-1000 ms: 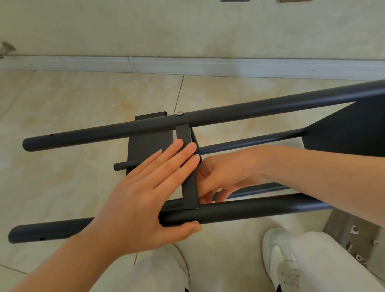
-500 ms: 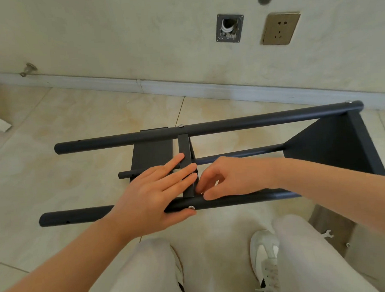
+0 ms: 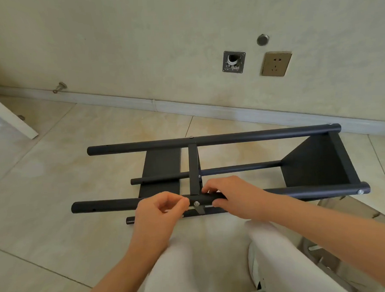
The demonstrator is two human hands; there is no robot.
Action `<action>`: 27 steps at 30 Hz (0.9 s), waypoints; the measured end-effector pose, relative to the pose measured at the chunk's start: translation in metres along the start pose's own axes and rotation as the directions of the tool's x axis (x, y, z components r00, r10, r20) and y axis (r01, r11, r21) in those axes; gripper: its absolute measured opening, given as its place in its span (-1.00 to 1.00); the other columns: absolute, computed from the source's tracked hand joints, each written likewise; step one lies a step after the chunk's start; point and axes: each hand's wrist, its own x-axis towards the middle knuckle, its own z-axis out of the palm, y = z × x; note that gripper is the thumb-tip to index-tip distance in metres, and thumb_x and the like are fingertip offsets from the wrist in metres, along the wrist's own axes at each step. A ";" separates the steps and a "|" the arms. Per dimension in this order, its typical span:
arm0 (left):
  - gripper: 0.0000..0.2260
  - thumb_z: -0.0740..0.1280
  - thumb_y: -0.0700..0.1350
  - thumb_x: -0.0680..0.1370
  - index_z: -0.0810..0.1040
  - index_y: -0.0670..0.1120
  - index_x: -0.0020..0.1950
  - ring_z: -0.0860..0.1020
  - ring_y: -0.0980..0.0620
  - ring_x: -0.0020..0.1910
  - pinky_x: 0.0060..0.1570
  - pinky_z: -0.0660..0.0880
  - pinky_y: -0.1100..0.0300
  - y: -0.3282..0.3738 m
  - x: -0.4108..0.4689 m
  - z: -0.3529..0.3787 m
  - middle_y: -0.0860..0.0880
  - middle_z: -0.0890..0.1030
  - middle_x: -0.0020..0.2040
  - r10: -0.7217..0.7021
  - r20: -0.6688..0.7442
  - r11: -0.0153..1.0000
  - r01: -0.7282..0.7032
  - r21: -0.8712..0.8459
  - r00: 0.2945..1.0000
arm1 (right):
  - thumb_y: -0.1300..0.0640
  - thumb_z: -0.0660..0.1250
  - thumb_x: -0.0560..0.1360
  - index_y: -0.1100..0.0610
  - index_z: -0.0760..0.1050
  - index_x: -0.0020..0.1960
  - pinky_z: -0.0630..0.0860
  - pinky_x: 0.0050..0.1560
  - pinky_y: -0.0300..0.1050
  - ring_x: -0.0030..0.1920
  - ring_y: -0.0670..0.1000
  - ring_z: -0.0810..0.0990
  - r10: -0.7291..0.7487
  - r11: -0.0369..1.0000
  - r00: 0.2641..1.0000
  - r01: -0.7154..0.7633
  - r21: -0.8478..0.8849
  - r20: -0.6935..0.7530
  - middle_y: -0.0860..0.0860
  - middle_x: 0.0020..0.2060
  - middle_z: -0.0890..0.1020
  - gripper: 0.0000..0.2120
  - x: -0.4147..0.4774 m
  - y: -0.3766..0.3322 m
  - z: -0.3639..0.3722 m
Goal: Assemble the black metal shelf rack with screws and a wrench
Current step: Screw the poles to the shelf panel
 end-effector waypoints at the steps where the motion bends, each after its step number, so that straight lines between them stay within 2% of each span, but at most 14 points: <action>1: -0.91 0.47 -0.15 0.51 0.73 -0.03 -0.19 0.69 0.09 -0.19 -0.02 0.61 0.19 0.000 -0.002 -0.001 0.05 0.72 -0.26 -0.096 0.022 0.994 0.097 -0.057 0.995 | 0.19 0.28 0.59 0.01 0.50 0.25 0.53 0.12 -0.01 0.04 0.01 0.56 -0.001 1.000 1.000 0.001 0.016 -0.010 -0.01 0.09 0.61 -0.74 0.000 0.000 0.000; 2: -0.93 0.47 -0.11 0.52 0.73 -0.06 -0.14 0.70 0.09 -0.17 0.04 0.62 0.14 -0.002 -0.002 -0.002 0.02 0.73 -0.23 -0.207 0.067 0.971 0.214 -0.108 0.976 | 0.19 0.28 0.59 0.01 0.50 0.25 0.53 0.13 -0.03 0.04 0.00 0.56 -0.001 1.000 1.000 0.002 0.027 -0.020 -0.02 0.09 0.61 -0.74 0.000 0.001 0.000; 4: -0.81 0.46 -0.05 0.52 0.70 -0.14 0.03 0.72 0.06 -0.11 0.10 0.61 0.10 -0.007 0.001 -0.005 -0.04 0.75 -0.14 -0.425 0.194 0.870 0.458 -0.181 0.884 | 0.20 0.28 0.59 0.00 0.51 0.24 0.52 0.12 -0.10 0.04 -0.02 0.56 -0.001 0.999 0.999 0.003 0.040 -0.035 -0.03 0.08 0.61 -0.74 0.000 0.001 0.000; 6: -0.68 0.48 -0.03 0.50 0.63 -0.21 0.14 0.72 -0.03 -0.04 0.11 0.61 0.05 -0.011 0.007 -0.008 -0.11 0.74 -0.04 -0.525 0.312 0.738 0.607 -0.295 0.791 | 0.20 0.28 0.59 -0.01 0.52 0.24 0.50 0.09 -0.18 0.03 -0.04 0.56 0.002 0.999 0.999 0.000 0.044 -0.046 -0.05 0.07 0.61 -0.74 0.002 0.001 -0.002; 7: -0.65 0.49 -0.04 0.49 0.60 -0.22 0.17 0.72 -0.07 -0.02 0.08 0.62 0.03 -0.011 0.009 -0.009 -0.15 0.73 0.00 -0.535 0.347 0.676 0.637 -0.371 0.770 | 0.20 0.28 0.59 -0.01 0.52 0.24 0.47 0.06 -0.24 0.03 -0.06 0.55 0.002 0.999 0.999 0.000 0.043 -0.053 -0.06 0.07 0.61 -0.74 0.003 0.001 -0.003; 10: -0.68 0.45 -0.11 0.52 0.56 -0.22 0.21 0.70 -0.16 0.05 -0.02 0.61 0.05 -0.011 0.018 -0.011 -0.22 0.70 0.07 -0.519 0.351 0.520 0.614 -0.594 0.779 | 0.20 0.30 0.58 0.00 0.53 0.24 0.37 -0.01 -0.36 0.02 -0.10 0.53 0.014 0.999 0.997 -0.010 0.047 -0.072 -0.08 0.07 0.62 -0.74 0.007 0.003 -0.010; 15: -0.75 0.37 -0.17 0.59 0.57 -0.23 0.23 0.65 -0.19 0.12 0.12 0.54 0.00 -0.013 0.035 -0.010 -0.25 0.70 0.07 -0.512 0.299 0.377 0.524 -0.764 0.805 | 0.20 0.31 0.58 -0.01 0.54 0.26 0.38 0.07 -0.32 0.05 -0.11 0.52 0.057 0.997 0.996 -0.053 0.049 -0.064 -0.12 0.06 0.58 -0.72 0.014 0.003 -0.022; 18: -0.76 0.36 -0.22 0.59 0.54 -0.23 0.26 0.66 -0.19 0.12 0.01 0.58 0.00 -0.012 0.045 -0.013 -0.26 0.70 0.04 -0.512 0.270 0.317 0.471 -0.823 0.816 | 0.21 0.30 0.58 0.01 0.53 0.25 0.45 0.20 -0.17 0.13 -0.04 0.55 0.063 0.998 0.997 -0.063 0.021 -0.033 -0.05 0.13 0.61 -0.73 0.015 -0.001 -0.029; 20: -0.76 0.36 -0.27 0.59 0.52 -0.25 0.25 0.66 -0.20 0.11 -0.05 0.60 -0.02 -0.011 0.050 -0.015 -0.27 0.70 0.05 -0.512 0.260 0.286 0.448 -0.847 0.819 | 0.22 0.29 0.59 0.03 0.51 0.27 0.45 0.22 -0.13 0.15 0.00 0.54 0.066 0.997 0.998 -0.066 -0.038 0.001 -0.01 0.15 0.60 -0.72 0.016 -0.004 -0.032; 23: -0.76 0.36 -0.28 0.59 0.51 -0.26 0.25 0.66 -0.21 0.09 -0.08 0.60 -0.03 -0.011 0.056 -0.014 -0.28 0.68 0.08 -0.503 0.278 0.264 0.452 -0.852 0.818 | 0.27 0.26 0.58 0.05 0.48 0.30 0.42 0.14 -0.16 0.12 0.02 0.52 0.073 0.988 0.997 -0.067 -0.139 0.039 0.02 0.15 0.59 -0.68 0.020 -0.009 -0.039; 27: -0.80 0.37 -0.29 0.57 0.52 -0.24 0.19 0.66 -0.22 0.08 -0.10 0.61 -0.05 -0.006 0.066 -0.016 -0.28 0.68 0.08 -0.482 0.305 0.252 0.464 -0.850 0.821 | 0.28 0.23 0.59 0.02 0.46 0.27 0.47 0.01 -0.11 0.01 0.04 0.53 0.100 0.963 0.995 -0.098 -0.252 -0.006 0.03 0.13 0.59 -0.69 0.023 -0.014 -0.047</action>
